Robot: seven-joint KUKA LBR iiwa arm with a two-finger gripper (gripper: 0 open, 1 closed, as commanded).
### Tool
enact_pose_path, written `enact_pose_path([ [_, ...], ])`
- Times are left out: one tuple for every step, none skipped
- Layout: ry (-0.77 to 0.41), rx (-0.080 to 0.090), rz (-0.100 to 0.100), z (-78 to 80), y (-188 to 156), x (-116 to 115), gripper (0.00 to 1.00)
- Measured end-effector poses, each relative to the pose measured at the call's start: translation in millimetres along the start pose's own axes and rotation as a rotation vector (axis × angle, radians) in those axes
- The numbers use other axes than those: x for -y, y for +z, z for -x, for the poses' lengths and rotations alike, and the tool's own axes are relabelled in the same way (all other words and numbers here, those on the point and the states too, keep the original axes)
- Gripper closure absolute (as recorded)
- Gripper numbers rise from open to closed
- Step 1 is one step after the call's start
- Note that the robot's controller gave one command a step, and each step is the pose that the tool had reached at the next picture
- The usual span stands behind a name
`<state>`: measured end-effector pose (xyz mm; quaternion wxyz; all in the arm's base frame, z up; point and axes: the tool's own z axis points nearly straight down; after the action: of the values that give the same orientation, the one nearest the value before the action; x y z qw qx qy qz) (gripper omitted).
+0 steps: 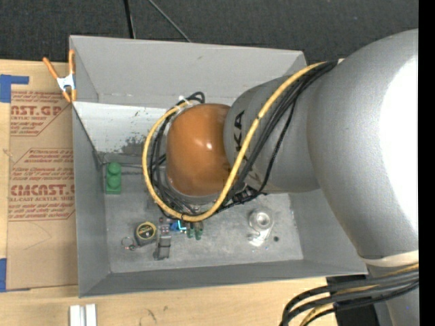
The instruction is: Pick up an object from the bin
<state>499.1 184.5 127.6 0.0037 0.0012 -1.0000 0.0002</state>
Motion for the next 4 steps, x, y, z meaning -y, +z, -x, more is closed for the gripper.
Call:
enact_pose_path([
  [0.096,0.001,0.000,-6.4,61.2,8.0,0.00],
  [0.095,0.006,0.002,-4.8,58.2,7.3,1.00],
  [0.095,0.006,0.002,-4.9,58.3,7.1,0.00],
  [0.062,0.008,0.005,-15.7,45.5,-59.0,0.00],
])
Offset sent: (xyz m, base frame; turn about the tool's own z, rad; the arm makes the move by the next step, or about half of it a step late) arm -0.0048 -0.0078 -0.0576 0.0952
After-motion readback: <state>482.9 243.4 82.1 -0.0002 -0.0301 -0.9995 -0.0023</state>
